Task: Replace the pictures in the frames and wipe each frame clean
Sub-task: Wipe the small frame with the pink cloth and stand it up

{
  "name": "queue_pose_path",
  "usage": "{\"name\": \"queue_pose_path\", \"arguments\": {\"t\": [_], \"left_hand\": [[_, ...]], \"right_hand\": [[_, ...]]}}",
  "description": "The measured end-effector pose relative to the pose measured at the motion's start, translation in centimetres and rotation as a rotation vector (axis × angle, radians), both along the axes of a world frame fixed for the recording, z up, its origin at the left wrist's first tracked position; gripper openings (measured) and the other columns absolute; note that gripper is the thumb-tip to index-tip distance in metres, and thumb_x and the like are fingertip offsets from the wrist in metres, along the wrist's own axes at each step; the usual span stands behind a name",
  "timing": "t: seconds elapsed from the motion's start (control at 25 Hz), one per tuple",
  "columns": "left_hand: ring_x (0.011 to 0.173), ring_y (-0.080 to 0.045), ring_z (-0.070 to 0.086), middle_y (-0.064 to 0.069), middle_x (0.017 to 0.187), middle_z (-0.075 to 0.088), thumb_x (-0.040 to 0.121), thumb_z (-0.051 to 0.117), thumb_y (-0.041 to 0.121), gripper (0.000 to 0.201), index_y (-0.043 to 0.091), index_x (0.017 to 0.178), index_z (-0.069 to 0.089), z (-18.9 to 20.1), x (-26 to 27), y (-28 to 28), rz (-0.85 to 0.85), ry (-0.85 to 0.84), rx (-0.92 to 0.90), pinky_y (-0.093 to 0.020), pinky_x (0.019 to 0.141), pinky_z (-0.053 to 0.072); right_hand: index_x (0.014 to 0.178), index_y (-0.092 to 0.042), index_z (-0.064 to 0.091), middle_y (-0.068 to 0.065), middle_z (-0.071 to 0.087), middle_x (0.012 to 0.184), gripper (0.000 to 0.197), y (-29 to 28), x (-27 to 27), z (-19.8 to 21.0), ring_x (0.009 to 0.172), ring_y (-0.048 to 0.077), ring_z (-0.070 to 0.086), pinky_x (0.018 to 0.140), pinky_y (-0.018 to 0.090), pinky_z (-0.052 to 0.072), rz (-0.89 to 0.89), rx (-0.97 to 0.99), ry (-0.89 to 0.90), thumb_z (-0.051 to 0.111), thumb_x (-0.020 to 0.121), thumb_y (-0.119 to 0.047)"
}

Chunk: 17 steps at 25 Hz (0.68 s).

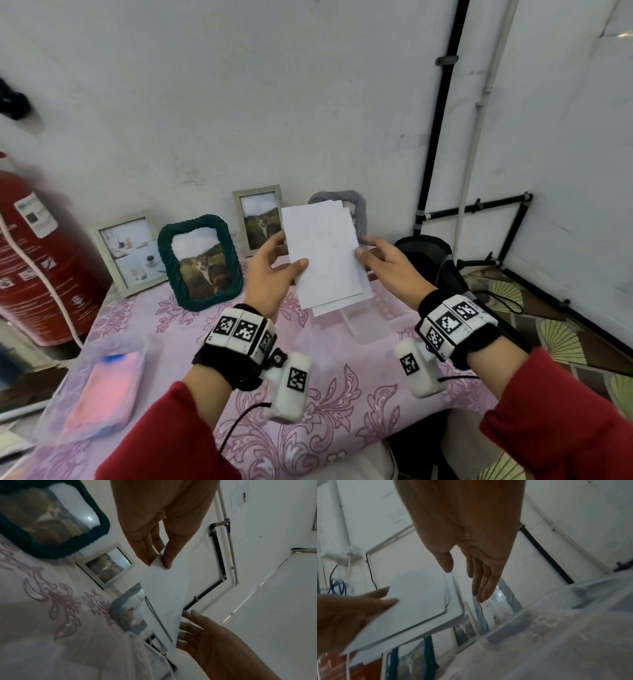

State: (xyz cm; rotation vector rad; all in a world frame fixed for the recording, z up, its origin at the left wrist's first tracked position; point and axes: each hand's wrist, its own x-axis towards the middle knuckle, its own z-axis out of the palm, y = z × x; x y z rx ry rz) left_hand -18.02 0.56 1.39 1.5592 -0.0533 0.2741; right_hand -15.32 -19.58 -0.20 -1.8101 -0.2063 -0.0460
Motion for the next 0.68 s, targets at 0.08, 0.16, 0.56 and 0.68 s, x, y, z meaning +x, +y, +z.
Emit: {"name": "queue_pose_path", "arguments": {"t": [0.08, 0.16, 0.56, 0.68], "left_hand": [[0.082, -0.011, 0.065, 0.000, 0.097, 0.062, 0.080, 0.063, -0.009, 0.057, 0.018, 0.129, 0.051, -0.3, 0.3, -1.7, -0.028, 0.017, -0.043, -0.036, 0.071, 0.057], [0.089, -0.017, 0.063, 0.002, 0.095, 0.062, 0.082, 0.061, -0.008, 0.056, 0.026, 0.125, 0.051, -0.8, 0.7, -3.4, -0.050, 0.022, -0.052, -0.035, 0.074, 0.056], [0.080, -0.013, 0.055, -0.008, 0.099, 0.058, 0.082, 0.042, -0.019, 0.055, 0.007, 0.130, 0.049, -4.4, 0.8, -8.2, -0.241, 0.234, 0.096, -0.007, 0.062, 0.046], [0.106, -0.026, 0.052, -0.014, 0.117, 0.057, 0.077, 0.053, -0.007, 0.054, 0.008, 0.129, 0.051, -5.2, 0.9, -8.4, -0.245, 0.238, 0.251, -0.032, 0.095, 0.047]], "right_hand": [[0.125, -0.006, 0.049, 0.005, 0.064, 0.104, 0.032, 0.0, 0.1, 0.5, 0.090, 0.012, 0.061, 0.080, 0.023, 0.050, -0.033, 0.068, -0.017, 0.052, 0.094, -0.015], [0.123, -0.003, 0.049, 0.012, 0.063, 0.111, 0.031, -0.6, 0.3, 0.5, 0.098, 0.020, 0.060, 0.089, 0.032, 0.050, -0.117, 0.098, -0.042, 0.053, 0.092, -0.006], [0.113, 0.001, 0.058, 0.009, 0.056, 0.086, 0.028, -5.1, 0.7, -4.6, 0.081, 0.019, 0.052, 0.080, 0.030, 0.046, -0.303, -0.098, -0.019, 0.052, 0.087, 0.006], [0.119, -0.007, 0.056, 0.011, 0.056, 0.091, 0.034, -5.7, 0.7, -5.7, 0.086, 0.020, 0.053, 0.084, 0.033, 0.046, -0.327, -0.237, 0.026, 0.058, 0.086, -0.001]]}}
